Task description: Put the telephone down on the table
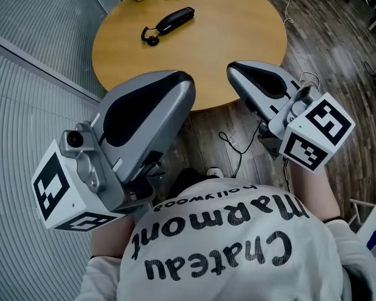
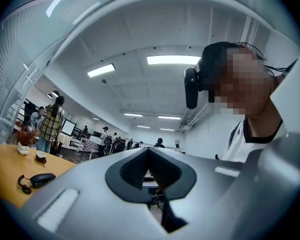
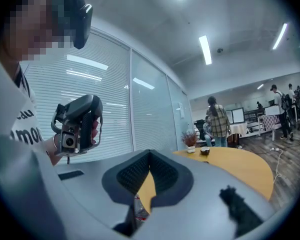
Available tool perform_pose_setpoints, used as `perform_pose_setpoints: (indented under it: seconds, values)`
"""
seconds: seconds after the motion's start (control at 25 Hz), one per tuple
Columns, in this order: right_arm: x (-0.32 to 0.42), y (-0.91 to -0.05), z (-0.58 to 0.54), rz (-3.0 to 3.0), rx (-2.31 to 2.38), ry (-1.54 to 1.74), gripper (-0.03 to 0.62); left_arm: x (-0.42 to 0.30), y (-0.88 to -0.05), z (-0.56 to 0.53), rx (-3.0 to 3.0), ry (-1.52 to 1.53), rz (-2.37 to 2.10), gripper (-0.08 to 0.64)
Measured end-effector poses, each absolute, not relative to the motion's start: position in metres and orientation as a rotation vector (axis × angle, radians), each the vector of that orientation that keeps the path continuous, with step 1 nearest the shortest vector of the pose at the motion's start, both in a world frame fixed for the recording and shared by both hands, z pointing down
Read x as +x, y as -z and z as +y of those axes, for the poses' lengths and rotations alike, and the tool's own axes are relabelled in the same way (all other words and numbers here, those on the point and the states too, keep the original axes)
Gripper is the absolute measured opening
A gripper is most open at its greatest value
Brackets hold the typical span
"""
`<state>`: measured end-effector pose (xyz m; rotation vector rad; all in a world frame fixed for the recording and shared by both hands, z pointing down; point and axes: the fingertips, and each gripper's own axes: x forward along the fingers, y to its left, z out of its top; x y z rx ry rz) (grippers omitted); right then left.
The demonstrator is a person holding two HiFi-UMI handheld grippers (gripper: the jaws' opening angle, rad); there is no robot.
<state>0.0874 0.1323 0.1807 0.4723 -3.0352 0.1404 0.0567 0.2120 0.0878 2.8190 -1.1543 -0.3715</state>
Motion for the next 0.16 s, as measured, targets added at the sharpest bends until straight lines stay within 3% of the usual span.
perform_pose_setpoints:
  seconds: [0.16]
  values:
    - [0.0885, -0.1855, 0.1353, -3.035, 0.473, -0.132, 0.014, 0.0578, -0.0941, 0.2143, 2.819, 0.371, -1.154, 0.009]
